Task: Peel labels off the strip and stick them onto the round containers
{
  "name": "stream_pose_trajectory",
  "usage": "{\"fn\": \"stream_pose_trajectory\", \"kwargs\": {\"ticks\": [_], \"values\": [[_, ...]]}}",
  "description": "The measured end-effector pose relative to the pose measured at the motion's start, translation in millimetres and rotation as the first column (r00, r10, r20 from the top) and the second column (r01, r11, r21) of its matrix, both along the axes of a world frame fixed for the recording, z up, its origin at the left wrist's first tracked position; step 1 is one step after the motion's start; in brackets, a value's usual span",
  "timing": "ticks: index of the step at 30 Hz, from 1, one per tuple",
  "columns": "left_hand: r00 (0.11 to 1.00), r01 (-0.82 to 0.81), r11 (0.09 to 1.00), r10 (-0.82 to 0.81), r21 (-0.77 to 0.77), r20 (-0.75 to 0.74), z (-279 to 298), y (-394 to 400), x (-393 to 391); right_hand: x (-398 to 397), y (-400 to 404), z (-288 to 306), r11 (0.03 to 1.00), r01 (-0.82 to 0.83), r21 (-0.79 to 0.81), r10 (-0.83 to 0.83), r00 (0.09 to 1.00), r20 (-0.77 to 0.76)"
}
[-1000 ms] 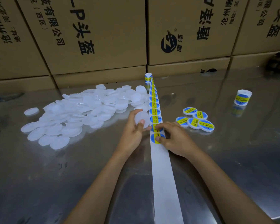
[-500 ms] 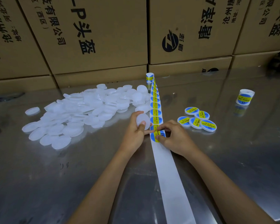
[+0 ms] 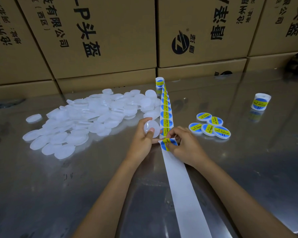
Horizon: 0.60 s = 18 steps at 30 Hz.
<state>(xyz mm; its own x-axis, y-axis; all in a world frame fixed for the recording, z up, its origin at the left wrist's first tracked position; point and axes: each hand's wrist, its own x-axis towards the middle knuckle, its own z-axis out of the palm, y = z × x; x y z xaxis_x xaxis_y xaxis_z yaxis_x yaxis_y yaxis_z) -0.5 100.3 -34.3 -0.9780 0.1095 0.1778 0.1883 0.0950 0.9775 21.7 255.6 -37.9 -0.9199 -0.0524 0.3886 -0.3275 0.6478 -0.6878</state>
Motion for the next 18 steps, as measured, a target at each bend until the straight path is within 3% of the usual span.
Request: {"fn": "stream_pose_trajectory", "kwargs": {"ticks": [5, 9, 13, 16, 18], "values": [[0.999, -0.012, 0.999, 0.014, -0.04, 0.038, -1.8, -0.4, -2.0, 4.4, 0.5, 4.6, 0.998, -0.061, 0.018, 0.063, 0.992, -0.11], [0.999, -0.02, 0.999, 0.022, -0.049, 0.033, 0.0, -0.1, -1.9, 6.4, -3.6, 11.1, 0.971, -0.102, -0.214, 0.087, 0.993, -0.08], [0.998, -0.003, 1.0, 0.003, 0.006, 0.057, 4.6, 2.9, 2.4, 6.9, 4.0, 20.5, 0.741, -0.105, -0.663, 0.17, 0.985, 0.034], [0.998, 0.008, 0.997, -0.014, 0.079, 0.069, 9.2, 4.3, 5.7, 7.0, 10.7, 22.5, 0.64, -0.1, -0.762, 0.183, 0.983, 0.025], [0.999, -0.021, 0.991, 0.015, 0.129, 0.047, 13.5, 3.2, 7.3, 6.9, 9.3, 22.7, 0.647, -0.103, -0.756, 0.18, 0.983, 0.02]]}}
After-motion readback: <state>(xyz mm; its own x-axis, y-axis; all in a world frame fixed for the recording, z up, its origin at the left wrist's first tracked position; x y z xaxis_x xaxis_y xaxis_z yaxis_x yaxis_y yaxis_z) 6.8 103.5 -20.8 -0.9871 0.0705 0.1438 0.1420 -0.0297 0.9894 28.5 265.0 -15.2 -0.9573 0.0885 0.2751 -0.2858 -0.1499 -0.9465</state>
